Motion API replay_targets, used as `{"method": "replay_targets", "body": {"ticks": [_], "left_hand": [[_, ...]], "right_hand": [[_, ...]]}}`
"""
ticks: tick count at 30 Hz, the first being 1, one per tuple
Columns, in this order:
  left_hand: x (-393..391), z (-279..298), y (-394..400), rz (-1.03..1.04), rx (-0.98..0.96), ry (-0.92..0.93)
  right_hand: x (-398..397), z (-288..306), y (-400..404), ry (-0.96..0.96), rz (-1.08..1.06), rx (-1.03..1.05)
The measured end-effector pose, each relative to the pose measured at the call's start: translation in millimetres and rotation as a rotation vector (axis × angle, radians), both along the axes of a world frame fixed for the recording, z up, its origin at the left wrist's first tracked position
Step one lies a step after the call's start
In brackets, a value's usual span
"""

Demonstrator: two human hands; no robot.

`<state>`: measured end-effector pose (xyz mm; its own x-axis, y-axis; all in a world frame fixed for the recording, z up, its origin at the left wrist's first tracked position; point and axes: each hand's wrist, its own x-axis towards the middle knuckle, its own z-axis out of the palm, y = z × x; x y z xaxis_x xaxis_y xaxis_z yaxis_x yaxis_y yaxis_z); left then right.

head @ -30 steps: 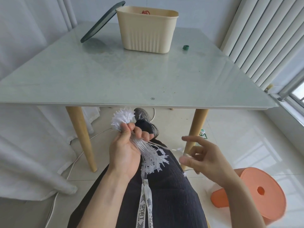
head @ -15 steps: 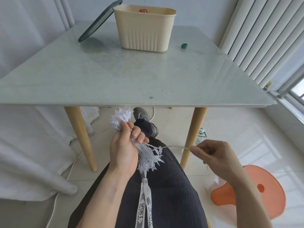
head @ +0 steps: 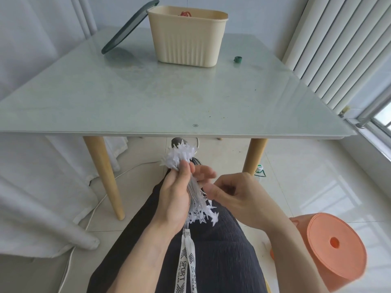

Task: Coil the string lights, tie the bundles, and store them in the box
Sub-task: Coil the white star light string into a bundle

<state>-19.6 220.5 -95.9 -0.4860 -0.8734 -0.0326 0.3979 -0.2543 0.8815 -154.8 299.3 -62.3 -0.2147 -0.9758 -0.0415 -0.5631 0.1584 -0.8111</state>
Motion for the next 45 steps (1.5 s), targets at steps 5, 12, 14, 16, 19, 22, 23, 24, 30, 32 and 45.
{"method": "replay_targets", "body": {"ticks": [5, 12, 14, 16, 19, 22, 23, 24, 30, 32, 45], "left_hand": [[3.5, -1.5, 0.8, -0.009, -0.014, -0.151], [3.8, -0.9, 2.8, -0.088, 0.010, -0.248], [3.0, 1.6, 4.5, -0.123, -0.003, -0.242], [2.4, 2.2, 5.3, -0.145, -0.014, -0.240], [2.7, 2.3, 4.2, -0.109, 0.026, -0.233], [2.9, 4.2, 2.4, -0.064, 0.073, -0.187], [3.3, 4.3, 1.0, -0.056, 0.105, -0.150], [4.0, 4.8, -0.5, -0.051, 0.141, -0.111], [6.1, 4.2, -4.2, -0.036, 0.175, -0.048], [4.3, 3.9, -2.0, -0.031, 0.157, -0.072], [2.4, 8.8, 9.2, -0.122, 0.021, -0.156]], "right_hand": [[5.6, 2.7, -3.8, 0.055, 0.022, 0.051], [8.0, 7.4, 0.6, -0.074, 0.104, 0.030], [9.5, 6.1, 1.5, -0.076, 0.112, 0.027], [10.7, 4.4, 2.0, -0.152, 0.103, 0.021], [11.3, 0.3, 3.5, -0.257, 0.125, 0.011], [3.9, -0.9, 8.1, -0.347, 0.133, 0.039], [-1.1, -2.8, 10.5, -0.325, 0.149, 0.074], [-7.3, -6.0, 12.9, -0.267, 0.164, 0.113], [-17.6, -15.7, 20.8, -0.281, -0.009, -0.031], [-11.3, -11.5, 16.5, -0.327, -0.108, -0.146], [43.4, -9.4, -10.7, -0.161, -0.407, -0.415]]}}
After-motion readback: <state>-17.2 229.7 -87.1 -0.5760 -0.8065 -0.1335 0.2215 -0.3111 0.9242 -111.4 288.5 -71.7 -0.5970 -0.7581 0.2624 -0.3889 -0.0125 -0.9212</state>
